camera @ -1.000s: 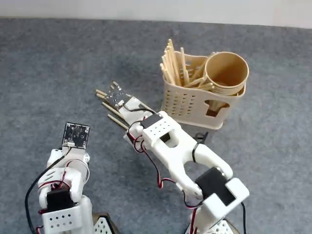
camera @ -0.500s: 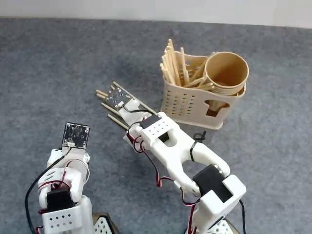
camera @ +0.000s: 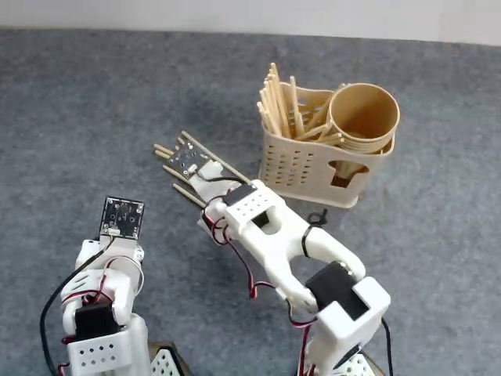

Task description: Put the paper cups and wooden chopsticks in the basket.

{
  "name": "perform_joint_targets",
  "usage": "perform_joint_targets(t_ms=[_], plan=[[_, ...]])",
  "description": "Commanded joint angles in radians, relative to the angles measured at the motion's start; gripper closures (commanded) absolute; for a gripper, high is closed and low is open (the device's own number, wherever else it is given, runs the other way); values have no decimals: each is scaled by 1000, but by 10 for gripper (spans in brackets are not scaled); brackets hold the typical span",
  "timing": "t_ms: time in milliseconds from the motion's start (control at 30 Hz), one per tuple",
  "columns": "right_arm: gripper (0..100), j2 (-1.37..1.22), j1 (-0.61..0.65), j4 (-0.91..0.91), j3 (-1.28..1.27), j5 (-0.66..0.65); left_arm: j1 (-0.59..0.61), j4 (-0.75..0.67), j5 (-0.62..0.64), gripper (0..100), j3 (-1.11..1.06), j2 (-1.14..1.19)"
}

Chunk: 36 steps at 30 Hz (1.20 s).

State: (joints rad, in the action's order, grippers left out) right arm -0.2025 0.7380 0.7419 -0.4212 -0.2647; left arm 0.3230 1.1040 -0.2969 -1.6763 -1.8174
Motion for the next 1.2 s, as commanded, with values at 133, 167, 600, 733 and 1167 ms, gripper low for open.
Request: perform_joint_targets(t_ms=[133, 167, 600, 733, 1167], plan=[[995, -19, 21, 302, 259, -11, 10, 0, -6, 912, -19, -12], [994, -19, 21, 337, 291, -11, 10, 0, -6, 912, -19, -12], [994, 186, 22, 437, 288, -5, 10, -2, -8, 912, -19, -7], [994, 320, 22, 334, 148, -3, 8, -2, -8, 912, -19, -7], [994, 478, 21, 96, -61, -3, 7, -5, -8, 912, -19, -7]])
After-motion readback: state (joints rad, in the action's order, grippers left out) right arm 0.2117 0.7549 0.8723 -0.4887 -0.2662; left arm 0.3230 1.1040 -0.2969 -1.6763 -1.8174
